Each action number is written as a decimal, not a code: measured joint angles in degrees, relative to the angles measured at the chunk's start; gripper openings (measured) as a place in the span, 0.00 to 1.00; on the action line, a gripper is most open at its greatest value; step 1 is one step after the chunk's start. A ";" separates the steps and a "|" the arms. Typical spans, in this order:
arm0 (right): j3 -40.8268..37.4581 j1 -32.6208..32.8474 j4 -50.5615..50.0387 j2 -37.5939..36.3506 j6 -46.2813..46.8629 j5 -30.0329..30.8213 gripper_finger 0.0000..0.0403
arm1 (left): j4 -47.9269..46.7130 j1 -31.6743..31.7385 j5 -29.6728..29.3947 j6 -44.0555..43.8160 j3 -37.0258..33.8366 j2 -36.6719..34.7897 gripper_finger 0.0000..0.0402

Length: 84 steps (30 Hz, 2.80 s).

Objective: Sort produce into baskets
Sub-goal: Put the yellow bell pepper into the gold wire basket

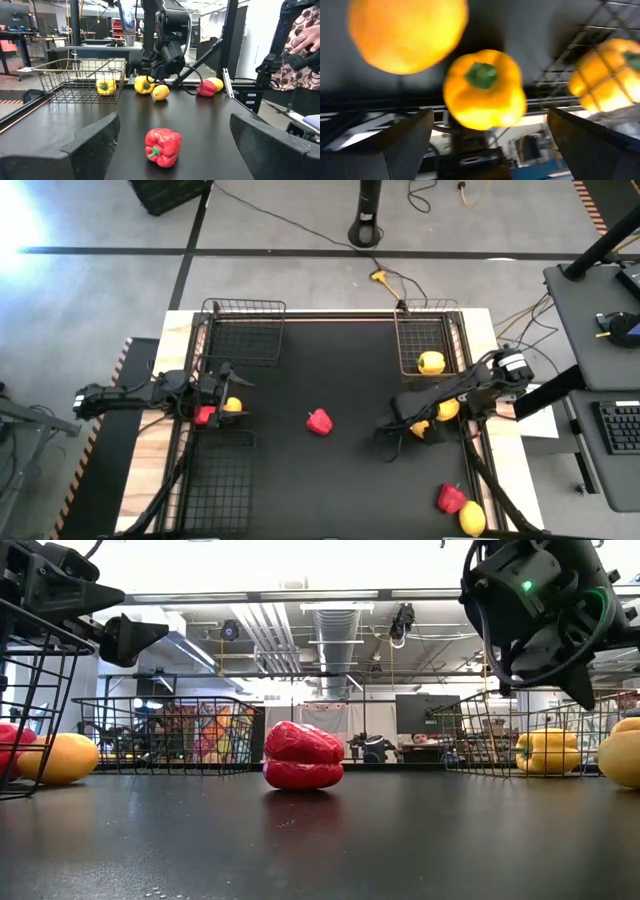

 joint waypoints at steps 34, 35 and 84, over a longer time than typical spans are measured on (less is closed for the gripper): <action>-13.01 0.25 7.10 -1.02 -5.13 0.56 0.95 | 0.01 -0.01 0.01 0.00 -0.01 -0.01 0.90; -13.03 0.25 7.11 -0.87 -5.13 0.78 0.95 | 0.00 0.00 0.01 0.02 -0.01 0.00 0.90; 33.07 -6.08 0.28 -5.48 25.46 12.60 0.81 | -0.01 -0.01 0.01 0.00 -0.01 -0.02 0.90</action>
